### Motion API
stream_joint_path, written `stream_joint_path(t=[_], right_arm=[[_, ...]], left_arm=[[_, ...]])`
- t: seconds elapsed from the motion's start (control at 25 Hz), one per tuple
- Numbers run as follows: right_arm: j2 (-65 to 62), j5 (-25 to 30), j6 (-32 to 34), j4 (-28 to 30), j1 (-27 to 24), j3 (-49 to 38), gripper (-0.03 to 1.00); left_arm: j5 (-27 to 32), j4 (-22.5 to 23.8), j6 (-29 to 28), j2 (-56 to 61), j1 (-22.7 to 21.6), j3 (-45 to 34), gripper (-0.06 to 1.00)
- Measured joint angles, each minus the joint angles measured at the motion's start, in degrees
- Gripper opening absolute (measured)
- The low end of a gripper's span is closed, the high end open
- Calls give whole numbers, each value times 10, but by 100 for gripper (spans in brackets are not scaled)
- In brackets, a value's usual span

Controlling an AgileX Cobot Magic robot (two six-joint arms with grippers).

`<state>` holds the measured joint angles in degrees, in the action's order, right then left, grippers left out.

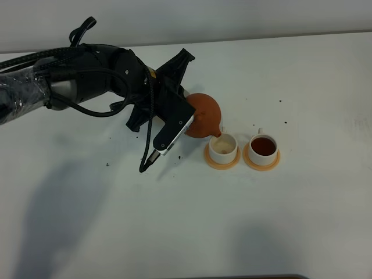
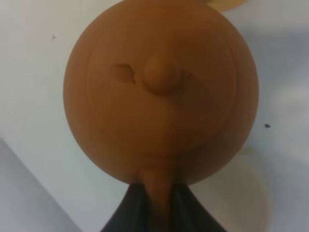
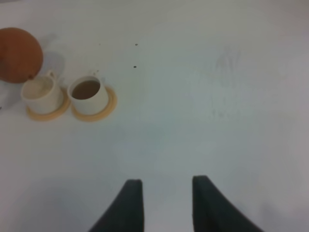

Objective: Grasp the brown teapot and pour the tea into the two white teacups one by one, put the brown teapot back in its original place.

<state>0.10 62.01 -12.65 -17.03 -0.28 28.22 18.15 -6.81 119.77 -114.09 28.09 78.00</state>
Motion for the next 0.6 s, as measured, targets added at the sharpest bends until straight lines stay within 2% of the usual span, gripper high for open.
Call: stream_joint_path(t=[0.6], right_arm=[[0,0,0,0,0,0,24]], left_arm=[[-41,97,2,0,28,0,12]])
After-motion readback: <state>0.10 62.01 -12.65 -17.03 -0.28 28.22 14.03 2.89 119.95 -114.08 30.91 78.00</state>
